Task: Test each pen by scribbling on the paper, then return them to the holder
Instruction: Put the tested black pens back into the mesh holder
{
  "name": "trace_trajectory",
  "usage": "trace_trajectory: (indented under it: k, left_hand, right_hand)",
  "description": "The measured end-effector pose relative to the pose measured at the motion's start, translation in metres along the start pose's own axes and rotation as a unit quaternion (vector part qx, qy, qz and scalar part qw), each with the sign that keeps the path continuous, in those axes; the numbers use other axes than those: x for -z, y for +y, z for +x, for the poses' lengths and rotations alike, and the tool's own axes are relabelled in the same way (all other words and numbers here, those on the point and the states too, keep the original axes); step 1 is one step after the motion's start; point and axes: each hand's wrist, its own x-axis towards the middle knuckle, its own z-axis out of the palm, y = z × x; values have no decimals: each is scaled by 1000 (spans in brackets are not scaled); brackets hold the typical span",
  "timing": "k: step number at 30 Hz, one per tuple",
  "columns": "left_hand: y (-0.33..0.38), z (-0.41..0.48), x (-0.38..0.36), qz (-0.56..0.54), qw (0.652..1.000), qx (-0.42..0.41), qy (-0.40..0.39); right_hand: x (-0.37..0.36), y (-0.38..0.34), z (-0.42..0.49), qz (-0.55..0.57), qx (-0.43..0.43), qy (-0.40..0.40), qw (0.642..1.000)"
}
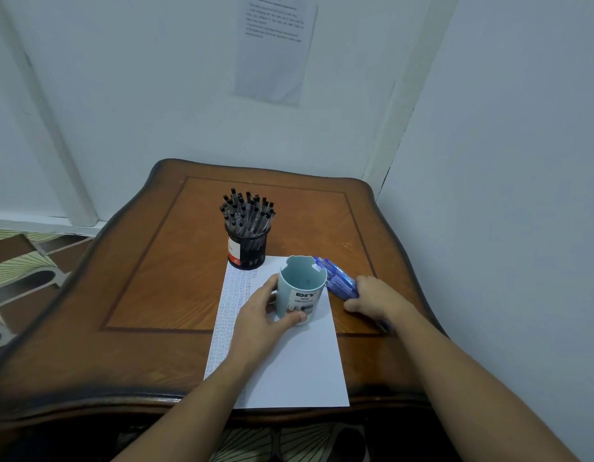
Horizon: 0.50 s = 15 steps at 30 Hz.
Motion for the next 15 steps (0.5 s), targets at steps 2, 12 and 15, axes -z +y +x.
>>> trace_trajectory:
  k: [2,12,15]
  left_hand:
    - [1,0,0,-1,1000,2,-4]
    - [3,-1,0,-6,1000,4,-7]
    - [2,-1,1,-6,1000,2,-9]
  right_hand:
    - [1,-2,0,-16,-2,6,1000]
    - [7,-9,-9,-24,-2,-10,1000]
    - [10,-5,-10,9,-3,-17,1000]
